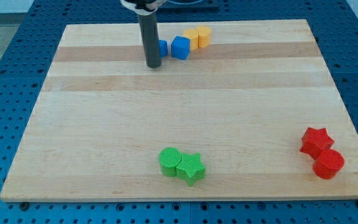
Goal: Slide the blue triangle towards the top center
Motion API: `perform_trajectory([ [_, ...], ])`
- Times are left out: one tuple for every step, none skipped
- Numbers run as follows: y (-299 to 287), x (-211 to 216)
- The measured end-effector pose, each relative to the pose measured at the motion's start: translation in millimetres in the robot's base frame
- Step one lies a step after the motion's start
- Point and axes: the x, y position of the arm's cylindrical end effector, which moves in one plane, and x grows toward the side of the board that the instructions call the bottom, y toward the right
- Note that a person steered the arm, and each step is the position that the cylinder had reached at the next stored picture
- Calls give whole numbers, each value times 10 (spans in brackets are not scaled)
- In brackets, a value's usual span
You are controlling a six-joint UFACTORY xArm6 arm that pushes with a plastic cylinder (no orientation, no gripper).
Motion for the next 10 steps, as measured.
perform_trajectory([
  [14,-135],
  [-28,-258],
  [-28,-386],
  [-29,-474],
  [-58,-538],
  [-146,-594],
  [-184,-630],
  [-188,-642],
  [-188,-551],
  [-189,-38],
])
